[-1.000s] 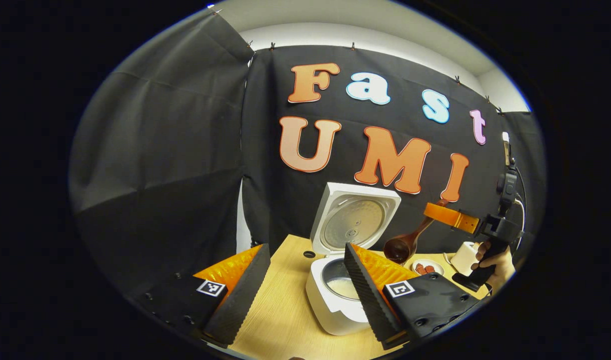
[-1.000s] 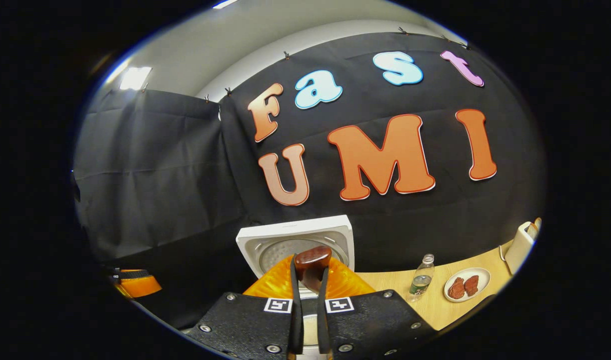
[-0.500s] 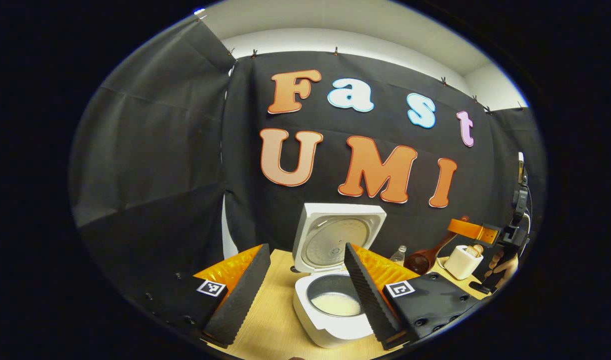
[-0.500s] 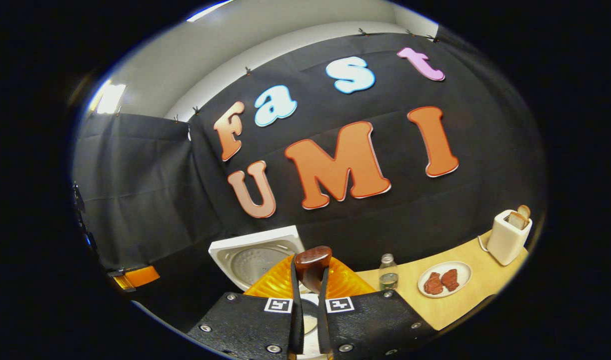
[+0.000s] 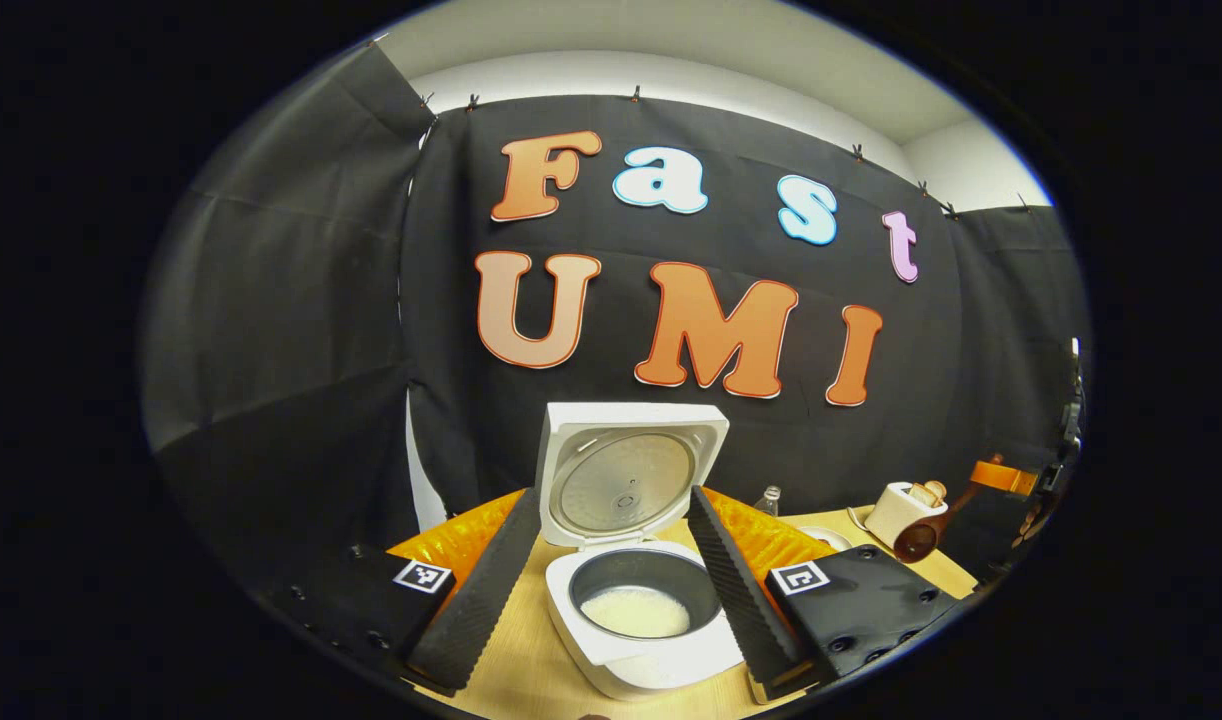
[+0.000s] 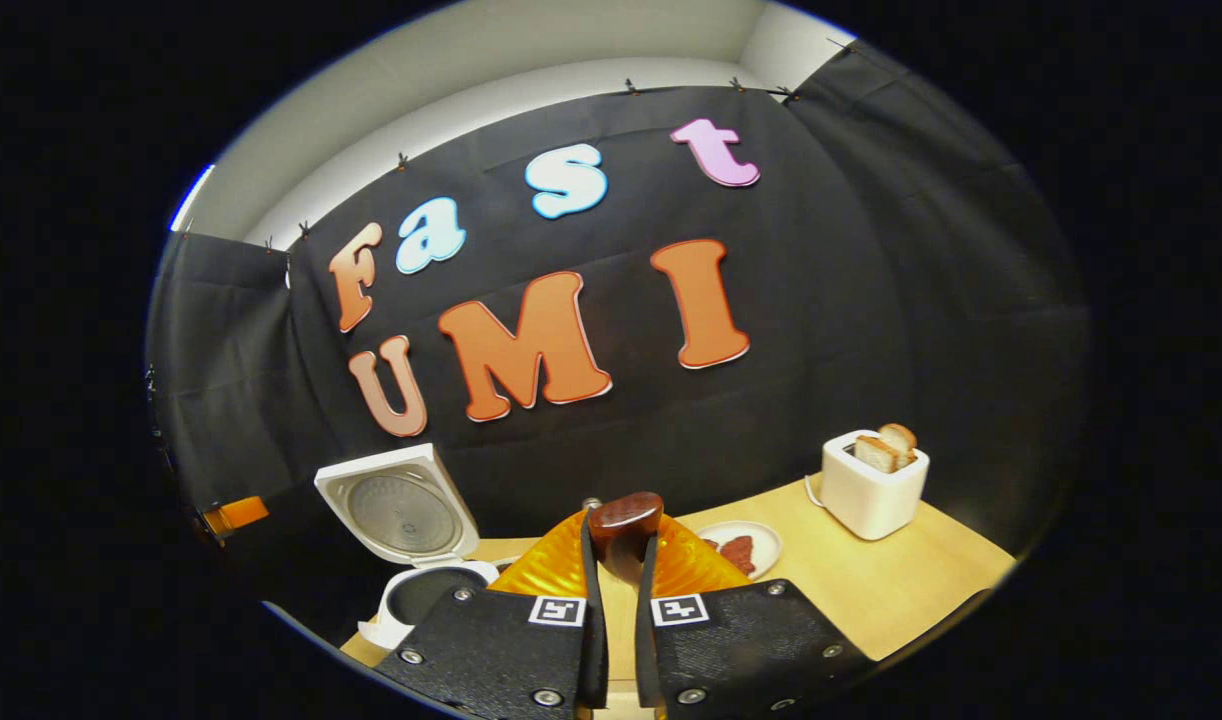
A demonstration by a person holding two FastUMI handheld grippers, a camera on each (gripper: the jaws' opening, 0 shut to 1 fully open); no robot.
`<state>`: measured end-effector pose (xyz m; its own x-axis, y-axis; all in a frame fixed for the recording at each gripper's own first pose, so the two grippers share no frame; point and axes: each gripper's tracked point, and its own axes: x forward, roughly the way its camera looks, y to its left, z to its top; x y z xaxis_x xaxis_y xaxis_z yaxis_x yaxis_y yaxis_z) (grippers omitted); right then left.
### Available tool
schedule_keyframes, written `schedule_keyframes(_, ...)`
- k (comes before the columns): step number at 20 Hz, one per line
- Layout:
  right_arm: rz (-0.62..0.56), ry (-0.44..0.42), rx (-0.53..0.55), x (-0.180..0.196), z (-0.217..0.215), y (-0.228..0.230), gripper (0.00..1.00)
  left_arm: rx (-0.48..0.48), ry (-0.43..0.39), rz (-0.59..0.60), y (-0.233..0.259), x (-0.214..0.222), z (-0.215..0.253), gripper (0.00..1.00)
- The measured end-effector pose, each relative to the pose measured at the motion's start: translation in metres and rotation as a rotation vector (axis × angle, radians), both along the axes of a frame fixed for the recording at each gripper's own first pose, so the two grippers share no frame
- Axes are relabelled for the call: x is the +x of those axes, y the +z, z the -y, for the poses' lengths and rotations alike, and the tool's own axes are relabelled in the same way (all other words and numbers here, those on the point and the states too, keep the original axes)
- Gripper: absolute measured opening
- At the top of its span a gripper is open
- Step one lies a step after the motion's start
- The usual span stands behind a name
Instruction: Close the left gripper, press the button to open the rice cooker; take a wooden spoon from the chopstick holder with the right hand, scoop a spoonful of rice and pour it into the rice cooker, then put the wooden spoon back into the chopstick holder.
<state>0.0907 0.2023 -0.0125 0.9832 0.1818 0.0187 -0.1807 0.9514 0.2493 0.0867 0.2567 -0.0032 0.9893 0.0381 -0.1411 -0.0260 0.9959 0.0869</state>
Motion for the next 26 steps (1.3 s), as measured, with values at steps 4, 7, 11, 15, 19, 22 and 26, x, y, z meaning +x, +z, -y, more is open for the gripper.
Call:
schedule_keyframes(4, -0.08, -0.072, 0.031, -0.015, 0.044, -0.04, 0.1, -0.007, 0.009, 0.006, 0.004, -0.001, -0.001, 1.0)
schedule_keyframes(7, -0.151, -0.101, 0.049, -0.024, 0.059, -0.075, 0.1, 0.002, 0.027, 0.009, 0.007, -0.002, -0.006, 1.0)
schedule_keyframes(11, -0.211, -0.135, 0.051, -0.025, 0.07, -0.119, 0.1, 0.003, 0.041, -0.001, 0.005, -0.008, -0.007, 1.0)
schedule_keyframes(15, -0.267, -0.139, 0.052, -0.016, 0.071, -0.156, 0.11, -0.004, 0.055, -0.015, -0.001, -0.012, -0.006, 1.0)
schedule_keyframes(19, -0.316, -0.141, 0.128, -0.007, 0.079, -0.186, 0.11, 0.01, 0.063, -0.025, -0.003, -0.014, -0.003, 1.0)
schedule_keyframes(22, -0.329, -0.156, 0.238, -0.006, 0.093, -0.193, 0.13, 0.018, 0.057, -0.021, 0.002, -0.012, 0.002, 1.0)
schedule_keyframes(26, -0.38, -0.202, 0.3, -0.008, 0.12, -0.202, 0.24, 0.024, 0.047, 0.003, 0.014, -0.004, 0.01, 1.0)
